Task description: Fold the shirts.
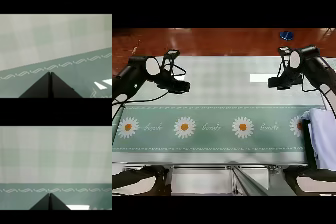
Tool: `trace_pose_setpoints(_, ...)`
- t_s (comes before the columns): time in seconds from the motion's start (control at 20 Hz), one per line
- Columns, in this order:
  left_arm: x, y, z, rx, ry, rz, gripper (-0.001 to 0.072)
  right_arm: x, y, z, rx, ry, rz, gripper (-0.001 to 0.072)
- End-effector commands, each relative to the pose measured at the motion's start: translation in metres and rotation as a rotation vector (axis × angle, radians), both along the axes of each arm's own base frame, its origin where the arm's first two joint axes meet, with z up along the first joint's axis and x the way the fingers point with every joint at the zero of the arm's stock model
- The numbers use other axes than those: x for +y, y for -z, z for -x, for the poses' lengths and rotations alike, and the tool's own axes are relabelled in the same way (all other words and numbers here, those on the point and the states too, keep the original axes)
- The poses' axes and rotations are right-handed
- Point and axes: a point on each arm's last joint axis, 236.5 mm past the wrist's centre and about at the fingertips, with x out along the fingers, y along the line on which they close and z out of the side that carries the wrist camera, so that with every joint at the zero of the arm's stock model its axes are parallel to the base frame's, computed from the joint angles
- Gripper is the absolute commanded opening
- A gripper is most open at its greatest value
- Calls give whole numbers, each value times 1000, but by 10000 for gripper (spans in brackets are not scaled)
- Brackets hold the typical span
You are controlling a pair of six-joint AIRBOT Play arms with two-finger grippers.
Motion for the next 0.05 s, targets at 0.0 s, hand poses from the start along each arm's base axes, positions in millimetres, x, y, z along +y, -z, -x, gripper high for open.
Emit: trace_pose_setpoints(0.0, 0, 0, 0, 1, 0, -1, 13, 0, 0, 0, -1, 0, 1, 21)
